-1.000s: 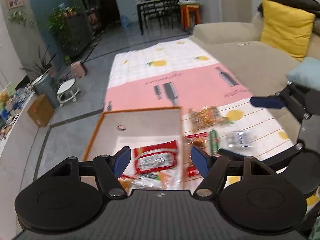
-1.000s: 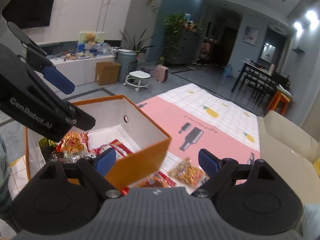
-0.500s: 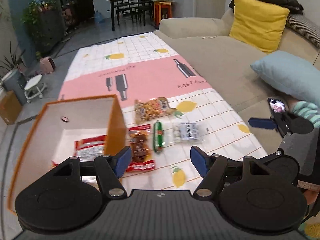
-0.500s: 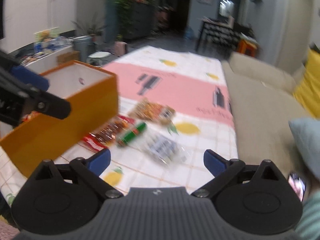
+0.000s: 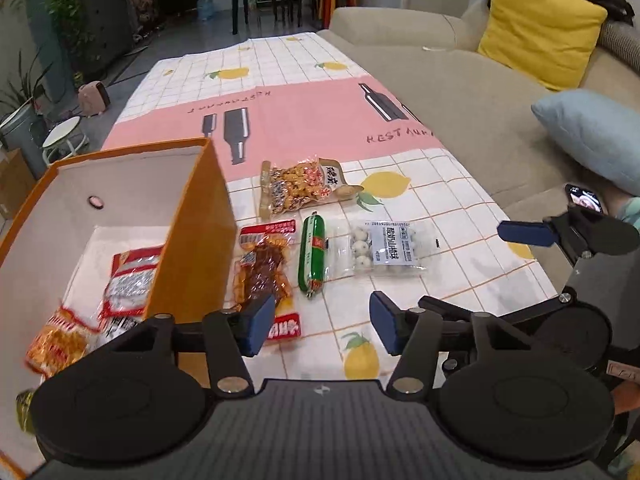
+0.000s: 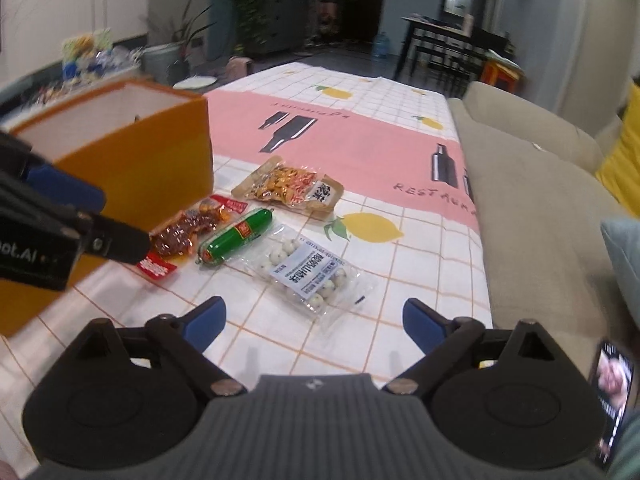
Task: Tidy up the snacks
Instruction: 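Move both tools back from the box to the remaining snacks, then grasp the green sausage stick with the left tool while the right tool grasps the clear white-ball bag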
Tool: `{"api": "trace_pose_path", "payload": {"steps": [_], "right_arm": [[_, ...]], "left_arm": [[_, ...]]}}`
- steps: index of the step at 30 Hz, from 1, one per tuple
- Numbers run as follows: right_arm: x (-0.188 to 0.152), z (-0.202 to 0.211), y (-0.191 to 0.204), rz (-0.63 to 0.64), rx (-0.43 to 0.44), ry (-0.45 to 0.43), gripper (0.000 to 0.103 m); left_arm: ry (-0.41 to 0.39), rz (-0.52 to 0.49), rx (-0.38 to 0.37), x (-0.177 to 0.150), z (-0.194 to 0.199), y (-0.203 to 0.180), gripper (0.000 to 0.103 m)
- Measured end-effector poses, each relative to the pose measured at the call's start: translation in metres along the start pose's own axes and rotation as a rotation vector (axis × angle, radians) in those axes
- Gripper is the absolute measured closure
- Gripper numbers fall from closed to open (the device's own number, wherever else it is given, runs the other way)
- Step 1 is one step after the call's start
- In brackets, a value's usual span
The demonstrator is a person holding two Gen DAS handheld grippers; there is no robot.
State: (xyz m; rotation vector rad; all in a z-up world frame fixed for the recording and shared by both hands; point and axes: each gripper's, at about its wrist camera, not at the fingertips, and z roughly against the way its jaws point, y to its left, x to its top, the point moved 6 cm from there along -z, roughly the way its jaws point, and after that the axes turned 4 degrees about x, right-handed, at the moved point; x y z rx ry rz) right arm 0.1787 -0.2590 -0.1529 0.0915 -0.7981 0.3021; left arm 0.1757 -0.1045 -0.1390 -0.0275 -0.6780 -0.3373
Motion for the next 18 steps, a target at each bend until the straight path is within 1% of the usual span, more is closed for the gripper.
{"api": "trace_pose_path", "payload": {"steps": [3, 7, 11, 16, 18], "right_arm": [[0.003, -0.014, -0.005, 0.04, 0.034, 0.009, 0.011], [0.003, -0.039, -0.009, 0.14, 0.075, 0.036, 0.011], [0.004, -0.06, -0.012, 0.233, 0.077, 0.05, 0.011], [0.007, -0.08, -0.014, 0.242, 0.14, 0.067, 0.007], [0.007, -0.086, -0.014, 0.233, 0.148, 0.073, 0.007]], "left_arm": [[0.016, -0.025, -0.009, 0.005, -0.018, -0.004, 0.042], [0.044, -0.044, -0.005, 0.01, -0.043, -0.007, 0.046], [0.101, -0.005, -0.016, 0.011, -0.066, -0.002, 0.052], [0.127, 0.013, -0.015, 0.014, -0.082, 0.003, 0.054], [0.137, 0.018, -0.017, 0.016, -0.086, 0.004, 0.055]]}}
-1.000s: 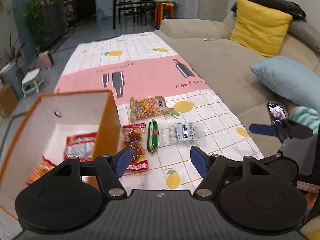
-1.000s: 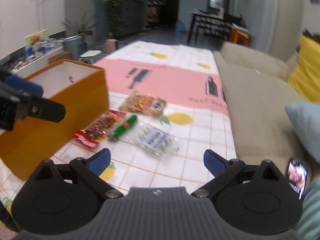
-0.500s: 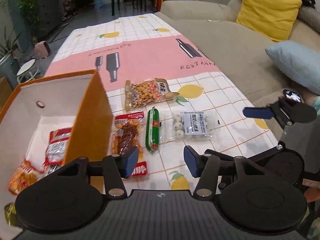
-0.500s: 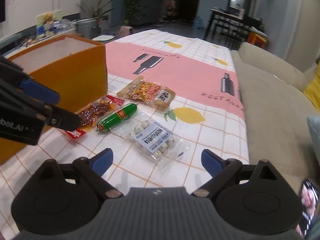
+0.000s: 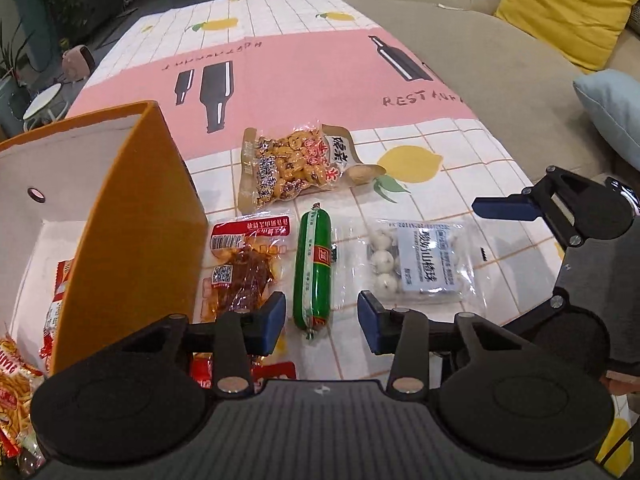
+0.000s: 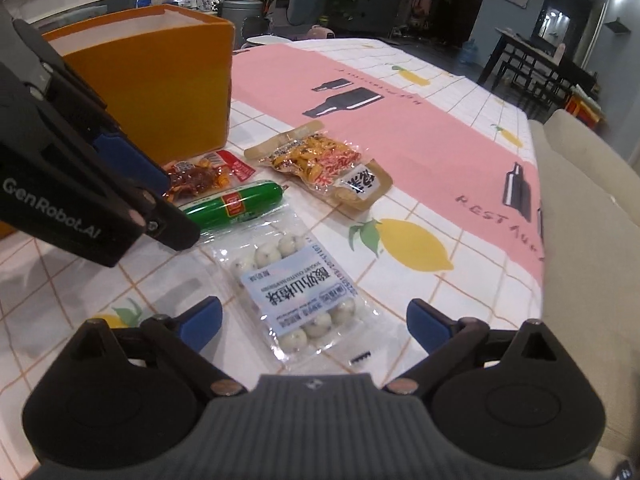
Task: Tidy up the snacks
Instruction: 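Grasp the green sausage stick with the left tool while the right tool grasps the clear white-ball bag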
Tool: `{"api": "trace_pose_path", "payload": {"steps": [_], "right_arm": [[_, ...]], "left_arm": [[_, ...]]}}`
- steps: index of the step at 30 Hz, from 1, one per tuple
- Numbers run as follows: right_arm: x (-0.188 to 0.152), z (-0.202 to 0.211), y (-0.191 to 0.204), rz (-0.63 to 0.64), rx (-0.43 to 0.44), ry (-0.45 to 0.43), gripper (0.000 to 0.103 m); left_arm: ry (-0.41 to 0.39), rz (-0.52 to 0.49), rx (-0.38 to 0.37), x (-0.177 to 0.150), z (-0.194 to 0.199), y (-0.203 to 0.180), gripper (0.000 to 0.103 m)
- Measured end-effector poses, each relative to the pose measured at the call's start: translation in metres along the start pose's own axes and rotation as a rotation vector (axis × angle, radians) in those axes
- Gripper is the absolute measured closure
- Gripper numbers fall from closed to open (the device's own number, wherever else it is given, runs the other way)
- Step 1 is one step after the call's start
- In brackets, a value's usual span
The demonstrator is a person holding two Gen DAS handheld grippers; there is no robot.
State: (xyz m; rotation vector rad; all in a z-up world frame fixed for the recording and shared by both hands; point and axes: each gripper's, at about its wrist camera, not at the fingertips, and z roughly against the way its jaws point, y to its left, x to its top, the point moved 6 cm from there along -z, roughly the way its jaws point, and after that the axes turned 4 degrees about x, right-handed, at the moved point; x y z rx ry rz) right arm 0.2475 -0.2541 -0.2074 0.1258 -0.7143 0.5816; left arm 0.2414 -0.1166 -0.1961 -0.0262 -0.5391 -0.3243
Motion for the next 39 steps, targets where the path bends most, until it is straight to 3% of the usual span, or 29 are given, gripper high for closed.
{"api": "trace_pose_path", "payload": {"steps": [5, 10, 20, 28, 34, 39], "right_arm": [[0.0, -0.007, -0.006, -0.109, 0.047, 0.005, 0.012], [-0.004, 0.001, -0.003, -0.137, 0.01, 0.011, 0.023], [-0.02, 0.024, 0.016, -0.324, -0.061, 0.162, 0.025], [-0.049, 0.055, 0.032, -0.456, -0.125, 0.244, 0.025], [-0.061, 0.074, 0.045, -0.602, -0.074, 0.249, 0.025], [-0.068, 0.086, 0.067, -0.646, 0.004, 0.253, 0.024]], "left_arm": [[0.026, 0.033, -0.026, 0.004, -0.009, 0.003, 0.068], [0.029, 0.056, -0.023, 0.004, -0.011, 0.004, 0.083], [0.081, 0.129, -0.081, -0.024, 0.01, -0.001, 0.087], [0.097, 0.113, -0.097, -0.06, 0.033, -0.009, 0.087], [0.13, 0.1, -0.129, -0.09, 0.052, -0.011, 0.087], [0.164, 0.125, -0.164, -0.107, 0.063, -0.01, 0.087]]}}
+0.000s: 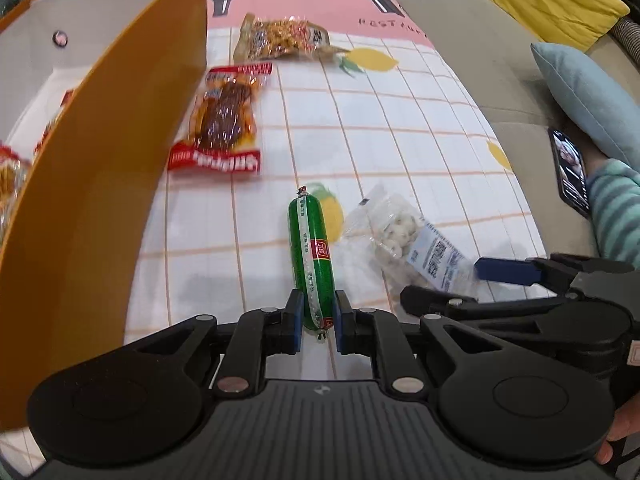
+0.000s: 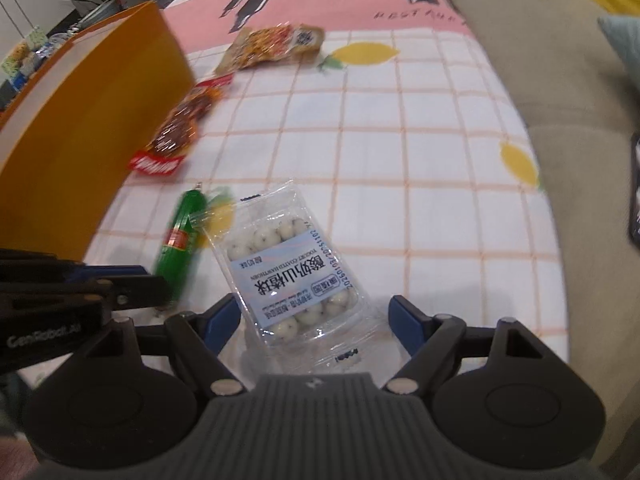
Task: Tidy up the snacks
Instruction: 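Grasp the green sausage stick with the left tool while the right tool grasps the clear white-ball bag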
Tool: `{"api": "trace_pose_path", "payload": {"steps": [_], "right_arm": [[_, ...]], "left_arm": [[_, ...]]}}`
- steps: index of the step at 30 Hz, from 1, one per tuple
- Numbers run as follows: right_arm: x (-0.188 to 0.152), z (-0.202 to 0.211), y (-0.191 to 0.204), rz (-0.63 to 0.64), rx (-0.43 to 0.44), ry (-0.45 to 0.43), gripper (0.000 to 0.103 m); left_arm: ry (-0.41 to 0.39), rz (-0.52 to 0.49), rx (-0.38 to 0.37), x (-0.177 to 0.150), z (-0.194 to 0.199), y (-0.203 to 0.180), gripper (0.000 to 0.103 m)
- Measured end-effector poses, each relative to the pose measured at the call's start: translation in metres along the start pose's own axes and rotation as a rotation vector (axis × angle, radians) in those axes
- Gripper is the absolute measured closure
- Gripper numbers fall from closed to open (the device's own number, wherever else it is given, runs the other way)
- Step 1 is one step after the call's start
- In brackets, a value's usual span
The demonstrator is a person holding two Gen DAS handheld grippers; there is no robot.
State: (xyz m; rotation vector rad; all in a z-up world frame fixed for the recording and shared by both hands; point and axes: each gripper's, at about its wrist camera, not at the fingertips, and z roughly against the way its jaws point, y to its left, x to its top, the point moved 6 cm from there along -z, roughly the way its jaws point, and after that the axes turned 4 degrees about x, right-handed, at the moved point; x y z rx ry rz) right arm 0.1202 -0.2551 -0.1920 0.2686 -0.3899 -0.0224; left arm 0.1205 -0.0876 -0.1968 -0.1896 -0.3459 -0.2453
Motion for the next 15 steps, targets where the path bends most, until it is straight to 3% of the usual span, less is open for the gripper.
{"api": "trace_pose_path", "payload": {"steps": [8, 12, 15], "right_arm": [[-0.021, 0.013, 0.008, -0.046, 0.117, 0.03, 0.025], [-0.02, 0.019, 0.011, -0.025, 0.121, 0.004, 0.024], [-0.017, 0.02, 0.011, 0.011, 0.098, -0.019, 0.024]], "left_arm": [[-0.004, -0.024, 0.004, -0.007, 0.004, -0.002, 0.086], [-0.011, -0.024, 0.002, -0.007, 0.004, -0.001, 0.085], [-0.015, -0.014, 0.023, -0.006, 0.002, 0.002, 0.071]]}}
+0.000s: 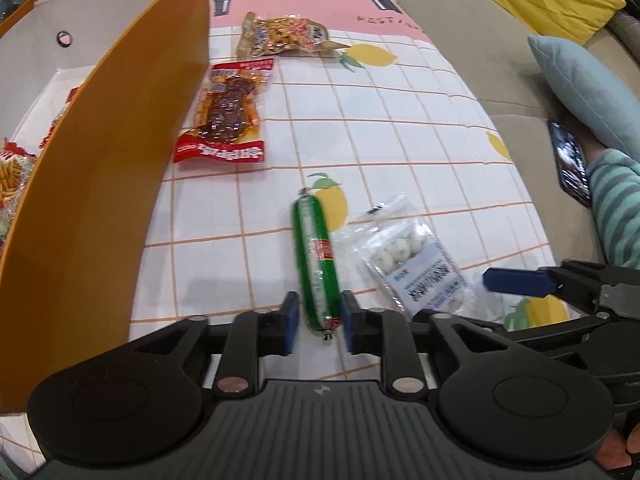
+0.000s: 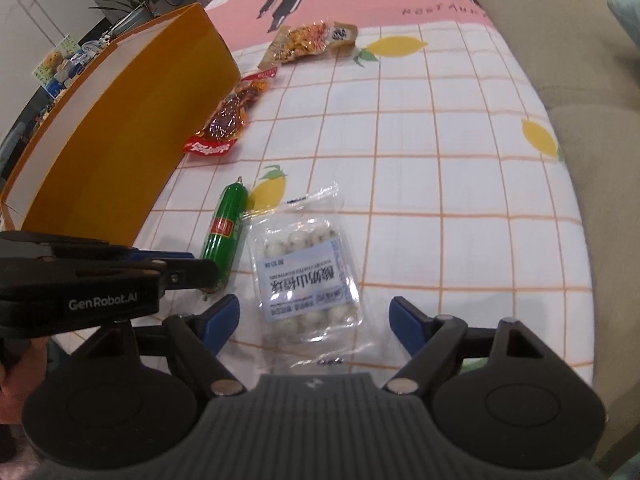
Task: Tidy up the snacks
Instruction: 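Grasp the green sausage stick with the left tool while the right tool grasps the clear white-ball bag, then lift both items and carry them over the open box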
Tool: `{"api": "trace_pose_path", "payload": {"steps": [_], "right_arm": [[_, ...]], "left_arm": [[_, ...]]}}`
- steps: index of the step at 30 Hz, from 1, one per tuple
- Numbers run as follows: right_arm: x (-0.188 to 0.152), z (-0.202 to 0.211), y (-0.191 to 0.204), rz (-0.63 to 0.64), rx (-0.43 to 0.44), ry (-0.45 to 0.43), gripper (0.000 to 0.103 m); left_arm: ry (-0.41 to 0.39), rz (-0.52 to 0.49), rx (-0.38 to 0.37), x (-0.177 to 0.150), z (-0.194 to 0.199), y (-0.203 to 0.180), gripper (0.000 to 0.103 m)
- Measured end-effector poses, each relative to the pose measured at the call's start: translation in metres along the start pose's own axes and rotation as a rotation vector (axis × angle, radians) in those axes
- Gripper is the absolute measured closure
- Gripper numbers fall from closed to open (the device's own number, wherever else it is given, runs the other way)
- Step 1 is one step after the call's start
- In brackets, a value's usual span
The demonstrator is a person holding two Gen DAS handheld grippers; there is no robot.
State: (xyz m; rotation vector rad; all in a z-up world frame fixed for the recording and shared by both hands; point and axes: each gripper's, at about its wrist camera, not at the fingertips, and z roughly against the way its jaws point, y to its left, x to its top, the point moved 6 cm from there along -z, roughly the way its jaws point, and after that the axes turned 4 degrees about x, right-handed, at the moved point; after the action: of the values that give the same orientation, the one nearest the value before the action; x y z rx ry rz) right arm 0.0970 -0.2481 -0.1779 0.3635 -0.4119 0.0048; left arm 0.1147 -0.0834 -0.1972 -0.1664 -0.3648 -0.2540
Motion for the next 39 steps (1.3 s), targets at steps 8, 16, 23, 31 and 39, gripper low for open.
{"api": "trace_pose_path", "payload": {"steps": [8, 16, 23, 31, 39], "right_arm": [[0.006, -0.012, 0.006, 0.105, -0.019, -0.016, 0.024], [0.001, -0.025, 0.037, 0.373, -0.15, -0.047, 0.027], [0.011, -0.03, 0.01, 0.249, -0.155, -0.043, 0.038], [0.019, -0.029, -0.001, 0.229, -0.182, -0.071, 0.042], [0.021, -0.031, 0.0, 0.236, -0.184, -0.078, 0.045]], "left_arm": [[-0.067, 0.008, -0.017, 0.009, -0.001, 0.0, 0.043], [-0.112, -0.092, 0.099, 0.014, -0.009, -0.01, 0.044], [-0.124, -0.066, 0.102, 0.017, -0.009, -0.003, 0.044], [-0.102, -0.046, 0.106, 0.026, -0.024, -0.003, 0.046], [-0.122, -0.093, 0.129, 0.03, -0.029, -0.012, 0.075]]}}
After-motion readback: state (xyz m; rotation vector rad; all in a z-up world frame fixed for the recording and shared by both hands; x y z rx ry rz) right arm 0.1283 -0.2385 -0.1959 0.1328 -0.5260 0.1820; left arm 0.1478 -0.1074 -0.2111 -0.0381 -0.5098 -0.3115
